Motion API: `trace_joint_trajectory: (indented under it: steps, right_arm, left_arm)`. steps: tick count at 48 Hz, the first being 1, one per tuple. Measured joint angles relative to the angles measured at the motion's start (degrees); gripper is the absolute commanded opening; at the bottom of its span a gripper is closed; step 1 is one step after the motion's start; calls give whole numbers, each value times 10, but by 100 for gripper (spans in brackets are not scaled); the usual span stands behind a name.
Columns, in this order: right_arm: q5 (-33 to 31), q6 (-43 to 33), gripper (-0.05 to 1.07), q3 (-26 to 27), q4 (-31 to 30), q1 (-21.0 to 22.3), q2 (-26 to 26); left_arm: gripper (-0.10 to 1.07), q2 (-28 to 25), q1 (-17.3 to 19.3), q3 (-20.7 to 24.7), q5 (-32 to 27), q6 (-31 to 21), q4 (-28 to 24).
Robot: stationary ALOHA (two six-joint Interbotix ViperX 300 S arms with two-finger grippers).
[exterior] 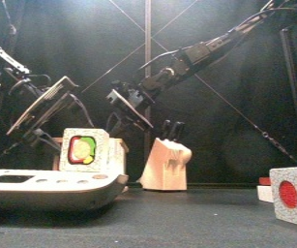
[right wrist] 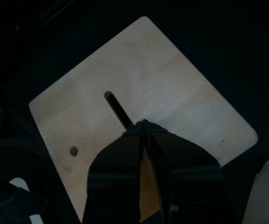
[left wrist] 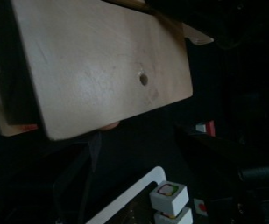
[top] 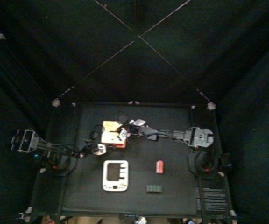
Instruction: Grab drawer handl
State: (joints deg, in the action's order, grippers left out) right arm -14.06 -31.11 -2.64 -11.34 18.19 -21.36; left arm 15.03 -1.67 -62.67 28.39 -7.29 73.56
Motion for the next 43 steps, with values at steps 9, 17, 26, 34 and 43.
trace_joint_trajectory:
  steps: [9, 17, 26, 34, 43]
  right_arm:
    - [-5, -1, 49, 6, -8, 0, -4]
    - [-5, -1, 49, 6, -8, 1, -4]
    - [-6, -1, 49, 6, -8, 1, -4]
    - [-6, -1, 49, 6, -8, 1, -4]
    - [-5, -1, 49, 4, -8, 1, -4]
  left_arm:
    - [98, -15, 11, 10, -5, -1, 19]
    - [98, -31, 18, 11, -17, 0, 28]
    - [98, -47, 25, 17, -19, 0, 32]
    - [98, -61, 33, 23, -19, 0, 33]
    - [93, -69, 35, 27, -20, 0, 32]
